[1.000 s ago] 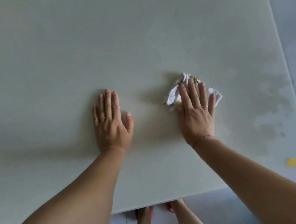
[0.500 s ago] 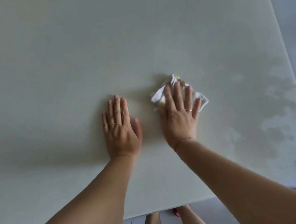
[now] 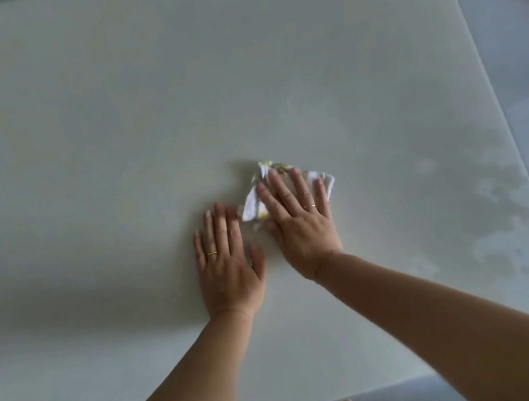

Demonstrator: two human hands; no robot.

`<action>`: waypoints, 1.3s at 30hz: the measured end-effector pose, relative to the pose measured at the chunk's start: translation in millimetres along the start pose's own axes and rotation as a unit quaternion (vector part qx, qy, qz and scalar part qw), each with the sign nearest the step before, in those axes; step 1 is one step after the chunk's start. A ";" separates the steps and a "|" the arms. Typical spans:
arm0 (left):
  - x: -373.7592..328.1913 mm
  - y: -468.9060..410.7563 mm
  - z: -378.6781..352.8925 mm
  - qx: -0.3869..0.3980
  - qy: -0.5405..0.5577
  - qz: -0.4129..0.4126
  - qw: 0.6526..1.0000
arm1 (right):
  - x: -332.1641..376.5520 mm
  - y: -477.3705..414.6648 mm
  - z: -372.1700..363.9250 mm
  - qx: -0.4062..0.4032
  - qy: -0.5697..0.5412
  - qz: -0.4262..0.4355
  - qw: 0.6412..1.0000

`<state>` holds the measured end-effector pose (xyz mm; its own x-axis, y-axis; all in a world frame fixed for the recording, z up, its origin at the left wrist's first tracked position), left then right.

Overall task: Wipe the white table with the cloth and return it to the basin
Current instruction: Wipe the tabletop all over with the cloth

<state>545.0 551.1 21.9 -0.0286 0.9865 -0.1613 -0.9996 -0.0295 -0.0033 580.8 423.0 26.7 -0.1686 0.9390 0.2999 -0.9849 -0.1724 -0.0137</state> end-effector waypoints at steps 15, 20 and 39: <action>-16.6 -91.8 32.3 -0.118 0.053 -0.066 0.989 | -21.4 -56.3 6.5 0.002 0.026 0.127 0.992; -19.7 -162.2 15.2 -0.083 0.053 -0.077 0.992 | -112.6 -100.9 26.8 -0.080 0.006 -0.201 0.976; -18.5 -174.3 0.6 -0.062 0.043 -0.051 0.996 | -27.6 -141.9 0.9 -0.005 -0.005 0.023 1.000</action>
<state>719.8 538.0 26.0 0.0800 0.9682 -0.2369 -0.9884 0.0464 -0.1443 725.2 421.2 21.2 -0.2132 0.9272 0.3078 -0.9765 -0.2125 -0.0363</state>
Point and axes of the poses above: each hand's wrist, its own y-axis away from the middle knuckle, its own z-axis out of the back of the hand, x = y × z, the point moved 7 cm from there along -y, towards the middle knuckle, and after that the axes turned 9 degrees about -x, right-handed, at the moved point
